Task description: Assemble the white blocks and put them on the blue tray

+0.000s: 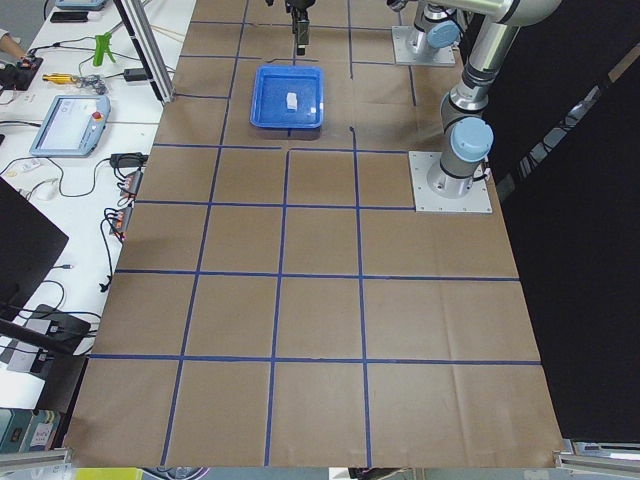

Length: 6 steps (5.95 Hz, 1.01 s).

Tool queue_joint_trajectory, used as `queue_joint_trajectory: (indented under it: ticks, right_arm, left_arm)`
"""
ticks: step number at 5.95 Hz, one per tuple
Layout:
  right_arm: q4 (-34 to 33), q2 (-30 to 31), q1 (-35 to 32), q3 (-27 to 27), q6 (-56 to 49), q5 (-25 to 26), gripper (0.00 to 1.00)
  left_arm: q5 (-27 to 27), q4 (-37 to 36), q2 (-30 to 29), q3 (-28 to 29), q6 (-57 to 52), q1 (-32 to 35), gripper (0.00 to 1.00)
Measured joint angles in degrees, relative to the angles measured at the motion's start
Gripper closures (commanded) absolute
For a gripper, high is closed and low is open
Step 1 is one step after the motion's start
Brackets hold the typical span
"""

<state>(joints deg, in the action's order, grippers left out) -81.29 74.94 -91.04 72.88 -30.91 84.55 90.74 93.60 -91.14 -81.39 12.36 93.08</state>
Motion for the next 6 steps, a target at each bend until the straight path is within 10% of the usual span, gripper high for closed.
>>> queue_joint_trajectory:
  ticks: [6]
  right_arm:
    - [8.93,9.93,3.45,4.26,40.99,4.44,0.00]
  left_arm:
    - [0.05,0.02,0.08,-0.17,-0.18,0.08,0.01]
